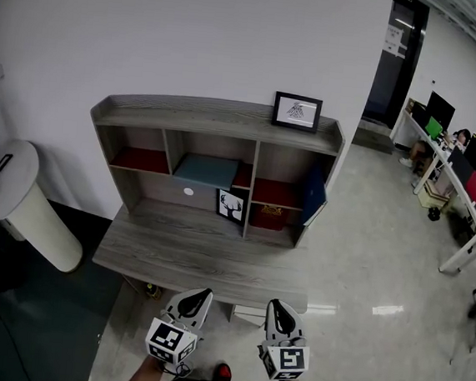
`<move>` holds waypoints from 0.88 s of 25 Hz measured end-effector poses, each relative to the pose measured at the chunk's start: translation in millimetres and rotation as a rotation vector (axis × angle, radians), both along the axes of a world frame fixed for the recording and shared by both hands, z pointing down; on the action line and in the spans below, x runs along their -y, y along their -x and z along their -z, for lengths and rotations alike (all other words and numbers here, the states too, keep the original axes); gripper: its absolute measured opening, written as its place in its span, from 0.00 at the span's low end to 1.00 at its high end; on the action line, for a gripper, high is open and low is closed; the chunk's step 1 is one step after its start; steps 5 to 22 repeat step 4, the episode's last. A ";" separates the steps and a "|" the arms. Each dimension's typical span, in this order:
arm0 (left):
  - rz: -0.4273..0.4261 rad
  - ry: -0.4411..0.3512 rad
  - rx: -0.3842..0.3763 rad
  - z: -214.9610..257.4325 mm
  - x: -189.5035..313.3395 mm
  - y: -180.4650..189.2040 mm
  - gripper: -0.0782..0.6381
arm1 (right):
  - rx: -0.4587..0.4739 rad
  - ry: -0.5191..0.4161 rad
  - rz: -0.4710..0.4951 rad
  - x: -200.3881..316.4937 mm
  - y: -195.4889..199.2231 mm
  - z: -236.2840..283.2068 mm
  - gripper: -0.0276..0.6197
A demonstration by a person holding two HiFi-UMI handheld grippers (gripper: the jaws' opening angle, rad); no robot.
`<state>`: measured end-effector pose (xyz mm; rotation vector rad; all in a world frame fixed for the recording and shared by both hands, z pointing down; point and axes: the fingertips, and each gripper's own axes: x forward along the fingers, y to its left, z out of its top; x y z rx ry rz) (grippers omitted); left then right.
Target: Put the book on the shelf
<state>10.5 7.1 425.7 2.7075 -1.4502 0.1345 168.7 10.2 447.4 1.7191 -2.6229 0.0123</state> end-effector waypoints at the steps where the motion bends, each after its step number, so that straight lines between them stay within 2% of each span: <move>1: -0.001 0.000 0.000 0.4 -0.5 -0.1 0.12 | -0.001 0.000 0.001 -0.2 0.3 0.4 0.10; 22: -0.002 0.001 0.003 1.2 -2.1 0.1 0.12 | -0.002 -0.001 0.003 -1.4 1.3 1.8 0.10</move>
